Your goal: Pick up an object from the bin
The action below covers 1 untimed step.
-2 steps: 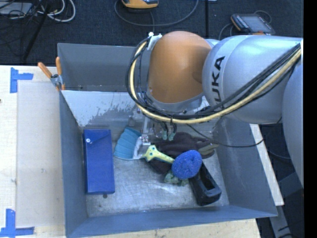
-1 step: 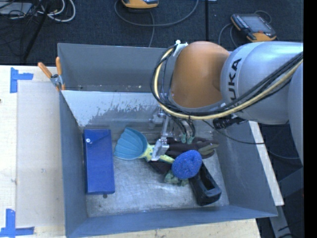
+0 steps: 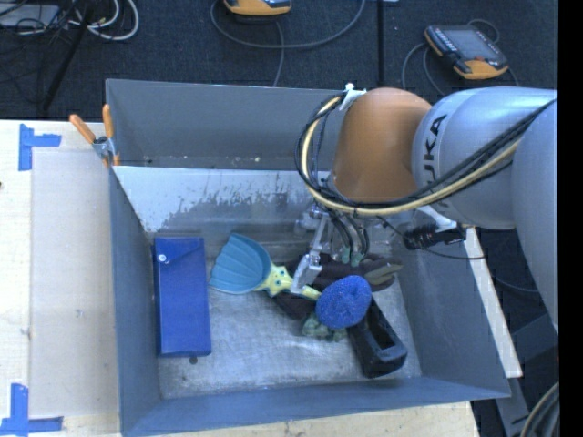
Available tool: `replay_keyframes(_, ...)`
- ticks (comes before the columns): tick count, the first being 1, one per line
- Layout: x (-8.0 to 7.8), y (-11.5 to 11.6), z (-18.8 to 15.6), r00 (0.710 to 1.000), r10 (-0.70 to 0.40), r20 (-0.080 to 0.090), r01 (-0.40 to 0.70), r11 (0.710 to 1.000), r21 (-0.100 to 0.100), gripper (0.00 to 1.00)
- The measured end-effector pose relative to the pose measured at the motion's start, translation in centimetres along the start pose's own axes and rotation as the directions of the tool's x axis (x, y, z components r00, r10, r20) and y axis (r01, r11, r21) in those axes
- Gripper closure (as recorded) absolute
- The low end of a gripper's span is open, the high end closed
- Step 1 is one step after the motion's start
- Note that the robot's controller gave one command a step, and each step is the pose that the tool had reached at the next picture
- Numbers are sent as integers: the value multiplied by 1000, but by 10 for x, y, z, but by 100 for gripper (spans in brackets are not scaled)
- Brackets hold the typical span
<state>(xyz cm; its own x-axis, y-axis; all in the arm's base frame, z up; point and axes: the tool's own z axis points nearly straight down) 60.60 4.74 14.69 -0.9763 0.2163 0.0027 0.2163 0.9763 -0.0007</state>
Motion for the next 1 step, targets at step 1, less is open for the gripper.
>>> replay_keyframes(1,-3,-16,12,995,97,0,-97,995,-1,0)
